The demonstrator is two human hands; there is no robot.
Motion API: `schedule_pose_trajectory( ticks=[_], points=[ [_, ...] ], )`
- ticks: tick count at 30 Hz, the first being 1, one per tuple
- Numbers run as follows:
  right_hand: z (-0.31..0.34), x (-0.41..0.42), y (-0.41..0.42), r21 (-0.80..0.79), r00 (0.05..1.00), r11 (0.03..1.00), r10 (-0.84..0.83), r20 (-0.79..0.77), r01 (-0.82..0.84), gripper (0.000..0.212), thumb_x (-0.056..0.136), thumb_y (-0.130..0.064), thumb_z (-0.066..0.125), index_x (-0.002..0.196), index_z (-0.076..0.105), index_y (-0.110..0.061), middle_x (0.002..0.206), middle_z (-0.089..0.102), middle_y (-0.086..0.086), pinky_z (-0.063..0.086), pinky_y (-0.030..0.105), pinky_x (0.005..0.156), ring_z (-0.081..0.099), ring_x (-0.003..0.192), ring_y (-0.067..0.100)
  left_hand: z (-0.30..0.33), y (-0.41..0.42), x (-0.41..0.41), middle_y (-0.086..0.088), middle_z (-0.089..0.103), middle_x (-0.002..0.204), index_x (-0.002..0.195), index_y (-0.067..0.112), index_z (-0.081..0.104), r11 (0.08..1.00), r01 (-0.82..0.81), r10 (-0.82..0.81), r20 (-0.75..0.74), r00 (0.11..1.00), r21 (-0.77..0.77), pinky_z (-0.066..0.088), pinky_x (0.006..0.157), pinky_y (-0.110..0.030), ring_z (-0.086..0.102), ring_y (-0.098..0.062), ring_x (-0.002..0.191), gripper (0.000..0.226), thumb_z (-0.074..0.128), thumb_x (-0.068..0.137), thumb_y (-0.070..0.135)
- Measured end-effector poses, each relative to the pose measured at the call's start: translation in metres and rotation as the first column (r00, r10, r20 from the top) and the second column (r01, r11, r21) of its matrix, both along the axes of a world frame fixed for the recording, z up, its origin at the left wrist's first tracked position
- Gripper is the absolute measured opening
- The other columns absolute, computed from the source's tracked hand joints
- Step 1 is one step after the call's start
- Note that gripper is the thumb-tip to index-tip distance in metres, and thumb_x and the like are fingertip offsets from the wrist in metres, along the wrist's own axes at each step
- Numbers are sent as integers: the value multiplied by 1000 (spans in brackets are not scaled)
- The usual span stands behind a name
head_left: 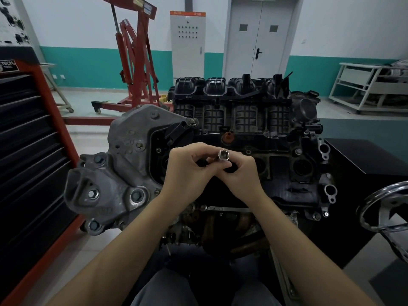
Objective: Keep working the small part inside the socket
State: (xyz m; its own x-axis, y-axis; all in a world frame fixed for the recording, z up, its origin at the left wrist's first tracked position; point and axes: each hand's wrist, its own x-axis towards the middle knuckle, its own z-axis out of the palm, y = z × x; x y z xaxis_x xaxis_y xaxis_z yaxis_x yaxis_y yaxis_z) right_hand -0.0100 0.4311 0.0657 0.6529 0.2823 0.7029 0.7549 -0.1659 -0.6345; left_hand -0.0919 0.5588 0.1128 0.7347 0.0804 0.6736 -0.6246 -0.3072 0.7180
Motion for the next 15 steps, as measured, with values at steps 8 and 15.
schedule_pose_trajectory(
  ticks=[8,15],
  points=[
    [-4,3,1,4,998,999,-53,-41,53,14,76,-8,77,90,75,-8,88,74,1,51,48,85,66,91,21,-1,5,4,-2,74,90,95,8,72,996,94,-94,-54,994,-3,53,82,-22,71,-13,90,28,80,71,-4],
    [-1,2,-1,-36,1000,999,7,29,-6,21,81,-16,70,100,73,-6,94,73,2,50,41,89,67,92,18,-4,9,5,0,76,93,93,16,73,985,165,-167,-27,986,-57,55,86,-27,72,-17,94,28,74,77,-7]
  ],
)
